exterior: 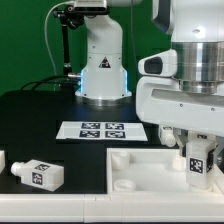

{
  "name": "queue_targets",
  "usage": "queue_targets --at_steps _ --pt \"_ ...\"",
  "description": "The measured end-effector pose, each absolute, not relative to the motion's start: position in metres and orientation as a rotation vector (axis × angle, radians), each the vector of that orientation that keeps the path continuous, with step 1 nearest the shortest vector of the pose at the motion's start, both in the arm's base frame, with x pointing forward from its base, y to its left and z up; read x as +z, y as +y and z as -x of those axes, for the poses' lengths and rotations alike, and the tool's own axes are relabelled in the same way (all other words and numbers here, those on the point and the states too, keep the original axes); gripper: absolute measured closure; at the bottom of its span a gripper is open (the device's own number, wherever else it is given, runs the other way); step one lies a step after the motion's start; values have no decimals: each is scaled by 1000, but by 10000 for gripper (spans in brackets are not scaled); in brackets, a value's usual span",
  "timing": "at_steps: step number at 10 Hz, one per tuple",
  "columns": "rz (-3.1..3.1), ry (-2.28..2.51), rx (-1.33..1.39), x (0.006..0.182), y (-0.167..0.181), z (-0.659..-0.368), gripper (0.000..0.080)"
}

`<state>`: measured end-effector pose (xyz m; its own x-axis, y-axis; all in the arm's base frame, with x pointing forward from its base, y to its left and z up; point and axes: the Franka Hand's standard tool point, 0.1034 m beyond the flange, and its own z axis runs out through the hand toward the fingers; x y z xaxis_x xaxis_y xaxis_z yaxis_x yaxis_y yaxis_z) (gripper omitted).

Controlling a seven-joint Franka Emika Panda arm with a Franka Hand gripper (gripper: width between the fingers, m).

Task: Assemble one leg

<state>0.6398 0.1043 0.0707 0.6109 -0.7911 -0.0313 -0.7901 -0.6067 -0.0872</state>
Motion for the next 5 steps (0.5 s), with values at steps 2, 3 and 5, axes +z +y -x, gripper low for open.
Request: queue_targets --at_steps 2,3,5 --pt "2423 1791 35 69 109 -640 512" --pt "2301 1945 46 70 113 -640 512" --pt "2298 1949 47 70 115 -640 512"
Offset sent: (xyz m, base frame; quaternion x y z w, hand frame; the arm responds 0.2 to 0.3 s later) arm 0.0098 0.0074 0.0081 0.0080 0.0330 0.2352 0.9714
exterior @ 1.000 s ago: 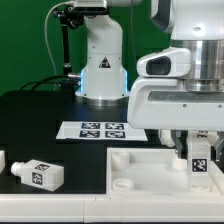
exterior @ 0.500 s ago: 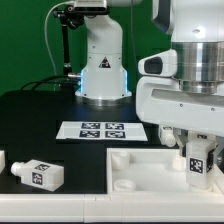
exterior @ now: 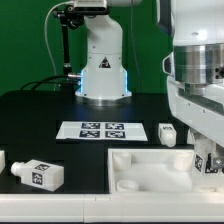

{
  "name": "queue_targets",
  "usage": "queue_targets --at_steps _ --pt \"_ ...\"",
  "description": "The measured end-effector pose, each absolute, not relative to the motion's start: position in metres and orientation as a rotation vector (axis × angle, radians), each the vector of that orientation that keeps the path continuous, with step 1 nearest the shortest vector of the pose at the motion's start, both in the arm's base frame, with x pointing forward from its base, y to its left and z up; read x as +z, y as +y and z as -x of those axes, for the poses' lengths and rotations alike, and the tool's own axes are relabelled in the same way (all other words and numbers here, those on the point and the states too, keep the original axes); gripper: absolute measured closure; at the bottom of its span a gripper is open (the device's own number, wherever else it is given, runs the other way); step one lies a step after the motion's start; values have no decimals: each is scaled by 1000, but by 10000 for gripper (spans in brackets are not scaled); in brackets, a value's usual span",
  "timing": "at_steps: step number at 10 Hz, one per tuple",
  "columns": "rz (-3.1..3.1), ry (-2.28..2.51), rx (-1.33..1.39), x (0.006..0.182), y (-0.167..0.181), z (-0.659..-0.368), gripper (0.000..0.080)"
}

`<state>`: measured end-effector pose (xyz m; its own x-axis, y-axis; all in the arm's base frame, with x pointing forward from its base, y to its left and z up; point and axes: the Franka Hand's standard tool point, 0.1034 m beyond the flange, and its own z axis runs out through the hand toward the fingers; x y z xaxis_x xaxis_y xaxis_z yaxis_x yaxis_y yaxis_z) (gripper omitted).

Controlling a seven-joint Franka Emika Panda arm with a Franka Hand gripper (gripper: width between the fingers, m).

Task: Assemble one leg

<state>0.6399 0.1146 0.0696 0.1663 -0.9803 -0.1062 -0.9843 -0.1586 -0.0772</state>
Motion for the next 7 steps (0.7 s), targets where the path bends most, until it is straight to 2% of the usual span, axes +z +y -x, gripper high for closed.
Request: queue_targets --at_steps 1,2,3,4,7 --pt "2364 1878 45 69 115 -639 428" --pt "2572 1604 43 69 117 -637 428" --pt "2726 1336 38 69 118 -636 236" --pt "2822 1120 41 67 118 -634 168" --pt "2923 830 22 67 116 -635 151"
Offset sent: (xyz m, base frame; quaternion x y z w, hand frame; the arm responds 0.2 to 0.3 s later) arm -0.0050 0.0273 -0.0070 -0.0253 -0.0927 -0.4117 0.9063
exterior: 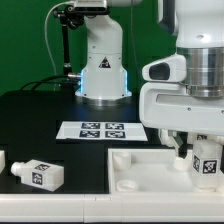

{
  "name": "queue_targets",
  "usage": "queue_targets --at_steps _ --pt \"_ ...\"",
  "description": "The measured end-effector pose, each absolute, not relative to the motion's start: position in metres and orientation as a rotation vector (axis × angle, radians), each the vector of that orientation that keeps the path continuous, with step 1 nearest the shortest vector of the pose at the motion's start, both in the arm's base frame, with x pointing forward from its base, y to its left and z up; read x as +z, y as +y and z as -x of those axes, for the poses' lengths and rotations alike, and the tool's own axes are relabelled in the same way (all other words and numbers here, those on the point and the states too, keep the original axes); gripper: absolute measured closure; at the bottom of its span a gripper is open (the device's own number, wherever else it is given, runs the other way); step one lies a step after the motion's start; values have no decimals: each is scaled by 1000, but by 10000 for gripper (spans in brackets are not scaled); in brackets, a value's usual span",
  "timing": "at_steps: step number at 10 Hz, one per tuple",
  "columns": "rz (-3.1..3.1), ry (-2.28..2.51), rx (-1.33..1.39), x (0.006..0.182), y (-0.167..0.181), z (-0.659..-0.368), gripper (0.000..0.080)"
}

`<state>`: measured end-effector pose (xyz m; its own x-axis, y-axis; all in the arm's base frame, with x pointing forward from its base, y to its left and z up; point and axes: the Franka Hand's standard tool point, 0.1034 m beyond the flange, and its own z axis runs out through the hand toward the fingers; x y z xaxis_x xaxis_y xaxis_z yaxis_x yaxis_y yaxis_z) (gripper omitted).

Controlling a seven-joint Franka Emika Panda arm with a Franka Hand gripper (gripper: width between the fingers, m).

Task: Assemble one leg

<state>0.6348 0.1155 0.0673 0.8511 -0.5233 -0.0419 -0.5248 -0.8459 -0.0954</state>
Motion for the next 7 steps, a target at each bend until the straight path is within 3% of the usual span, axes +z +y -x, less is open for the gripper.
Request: queue_targets --at_steps 1,2,4,5,6,7 --pt "2953 742 17 68 115 -635 151" --pt "3121 171 -43 72 115 -640 151" --pt "3115 193 -69 71 117 -640 151" --pt "3115 202 -70 71 116 -640 250" --pt "3101 330 -68 71 117 -640 250" --pt "3088 423 -66 71 117 -640 433"
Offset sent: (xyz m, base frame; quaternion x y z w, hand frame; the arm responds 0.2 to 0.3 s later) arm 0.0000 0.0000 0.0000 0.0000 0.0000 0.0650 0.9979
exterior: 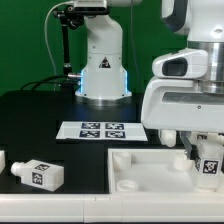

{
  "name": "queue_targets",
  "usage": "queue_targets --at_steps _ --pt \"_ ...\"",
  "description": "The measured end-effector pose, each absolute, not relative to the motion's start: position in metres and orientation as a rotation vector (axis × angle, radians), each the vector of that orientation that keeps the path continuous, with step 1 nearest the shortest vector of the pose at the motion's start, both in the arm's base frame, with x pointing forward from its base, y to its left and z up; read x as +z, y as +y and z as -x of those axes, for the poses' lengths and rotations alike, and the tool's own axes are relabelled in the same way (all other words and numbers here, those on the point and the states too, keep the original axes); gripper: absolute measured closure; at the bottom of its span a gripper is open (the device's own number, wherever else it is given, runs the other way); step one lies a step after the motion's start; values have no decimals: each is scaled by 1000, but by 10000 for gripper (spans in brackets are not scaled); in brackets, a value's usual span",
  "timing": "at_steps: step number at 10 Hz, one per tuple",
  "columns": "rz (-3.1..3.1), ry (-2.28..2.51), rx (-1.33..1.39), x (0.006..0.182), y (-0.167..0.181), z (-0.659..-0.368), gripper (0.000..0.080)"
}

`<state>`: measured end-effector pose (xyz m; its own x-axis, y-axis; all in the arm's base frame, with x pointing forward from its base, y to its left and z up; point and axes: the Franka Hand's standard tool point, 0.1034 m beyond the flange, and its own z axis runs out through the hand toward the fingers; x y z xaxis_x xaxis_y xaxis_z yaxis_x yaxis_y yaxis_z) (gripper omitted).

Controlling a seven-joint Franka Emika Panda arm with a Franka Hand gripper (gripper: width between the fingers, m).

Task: Assemble one leg

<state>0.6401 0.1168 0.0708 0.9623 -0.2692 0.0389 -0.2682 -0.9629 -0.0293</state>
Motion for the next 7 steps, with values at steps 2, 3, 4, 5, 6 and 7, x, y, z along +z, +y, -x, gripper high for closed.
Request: queue_targets --at_steps 2,3,4,5,6,7 --pt "3043 665 -59 71 116 -640 512" --pt "3012 789 -49 71 115 -640 512" --pt "2975 899 -44 71 113 -640 512" --pt "2874 1113 -30 70 111 -641 512" --pt "2747 1313 -25 69 109 -642 512" --pt "2619 1506 -12 69 108 -642 512"
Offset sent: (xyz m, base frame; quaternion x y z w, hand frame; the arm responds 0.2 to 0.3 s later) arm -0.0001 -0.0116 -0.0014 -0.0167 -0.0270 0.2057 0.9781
